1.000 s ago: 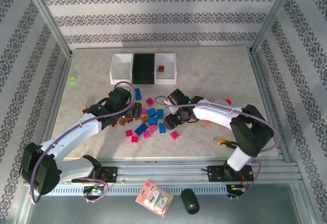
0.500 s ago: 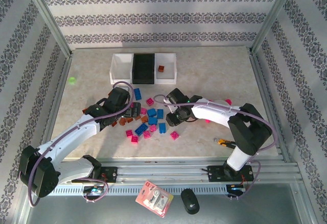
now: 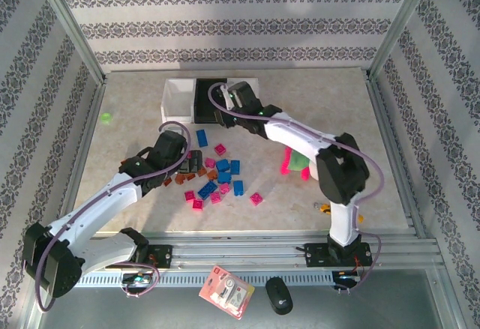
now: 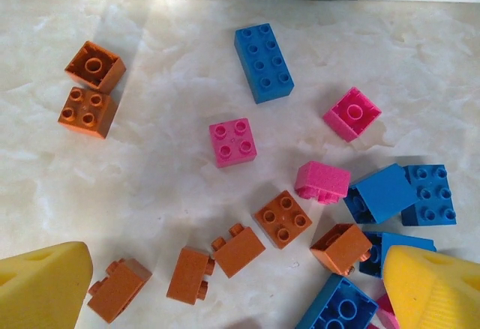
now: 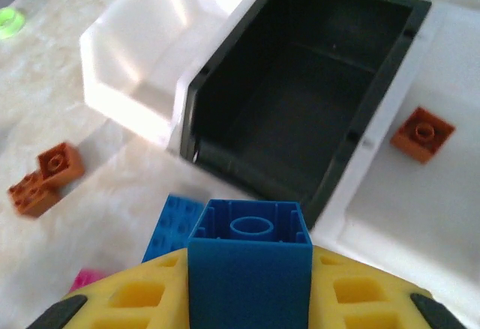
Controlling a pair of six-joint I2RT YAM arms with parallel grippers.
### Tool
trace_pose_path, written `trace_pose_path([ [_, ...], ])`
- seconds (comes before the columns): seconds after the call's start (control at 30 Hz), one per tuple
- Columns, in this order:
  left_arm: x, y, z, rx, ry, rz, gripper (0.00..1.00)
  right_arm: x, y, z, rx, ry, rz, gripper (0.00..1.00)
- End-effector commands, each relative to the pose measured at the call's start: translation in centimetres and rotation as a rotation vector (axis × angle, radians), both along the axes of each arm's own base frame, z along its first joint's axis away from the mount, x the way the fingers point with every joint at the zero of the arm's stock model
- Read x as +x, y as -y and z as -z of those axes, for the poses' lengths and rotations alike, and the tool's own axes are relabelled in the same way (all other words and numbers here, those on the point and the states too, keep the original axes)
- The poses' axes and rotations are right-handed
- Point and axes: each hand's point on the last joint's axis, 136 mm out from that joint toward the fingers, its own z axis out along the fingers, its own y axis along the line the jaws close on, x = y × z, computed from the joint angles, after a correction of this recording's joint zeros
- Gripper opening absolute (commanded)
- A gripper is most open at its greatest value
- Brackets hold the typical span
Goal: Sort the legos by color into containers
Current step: Place the lego in the container.
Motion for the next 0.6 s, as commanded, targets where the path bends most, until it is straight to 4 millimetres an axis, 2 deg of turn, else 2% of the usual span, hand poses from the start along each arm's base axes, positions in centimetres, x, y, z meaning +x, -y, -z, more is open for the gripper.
trace_pose_path([
  [0.0,-1.1,-1.4,1.1,0.016,-0.039,-0.060,0.99,4.0,-0.7,0.1,-0.009,0.071,0.054,0.29],
  [0.17,-1.1,-1.5,1.3,0.015,-0.042,-0.066,0.99,5.7,-1.1,0.9,0.006,0.066,0.070,0.29],
  [0.23,-1.2,-1.8,1.5,0.019,-0.044,-0.082,0.99,8.7,-2.3,2.6,-0.010,0.067,0.076,0.29],
  [0.47,-1.0,-1.7,2.2,0.021,-0.051,-0.075,0.99,10.8,-3.2,4.6,-0.008,0.033,0.071,0.30],
  [0.57,-0.8,-1.8,2.2,0.024,-0.050,-0.083,0.99,11.2,-3.5,4.4,0.001,0.037,0.060,0.39],
])
